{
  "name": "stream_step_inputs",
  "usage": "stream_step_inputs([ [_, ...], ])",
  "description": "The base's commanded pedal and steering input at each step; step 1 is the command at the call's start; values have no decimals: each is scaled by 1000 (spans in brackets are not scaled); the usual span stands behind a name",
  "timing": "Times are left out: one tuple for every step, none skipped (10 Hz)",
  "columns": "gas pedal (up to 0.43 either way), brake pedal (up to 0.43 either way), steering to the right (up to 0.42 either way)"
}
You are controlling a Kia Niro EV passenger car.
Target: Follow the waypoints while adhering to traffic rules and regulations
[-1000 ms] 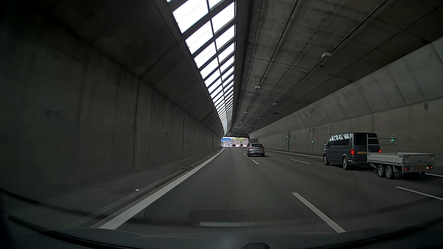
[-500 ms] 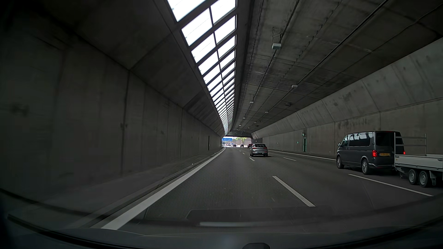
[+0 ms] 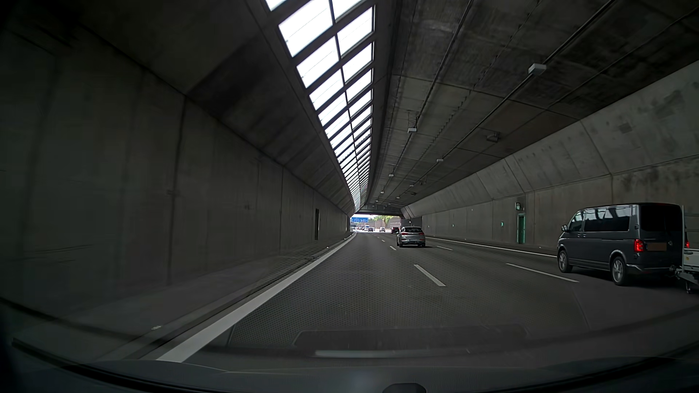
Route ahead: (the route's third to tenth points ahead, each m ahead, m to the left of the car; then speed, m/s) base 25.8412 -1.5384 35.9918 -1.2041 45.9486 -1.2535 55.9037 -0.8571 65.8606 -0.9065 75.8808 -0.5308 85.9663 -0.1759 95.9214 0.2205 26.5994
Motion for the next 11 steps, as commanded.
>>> stream_step_inputs([
  [0, 0, -2],
  [0, 0, -2],
  [0, 0, -2],
  [0, 0, -2],
  [0, 0, -2],
  [0, 0, -2],
  [0, 0, -1],
  [0, 0, -2],
  [0, 0, -1],
  [0, 0, -1],
  [0, 0, 0],
])
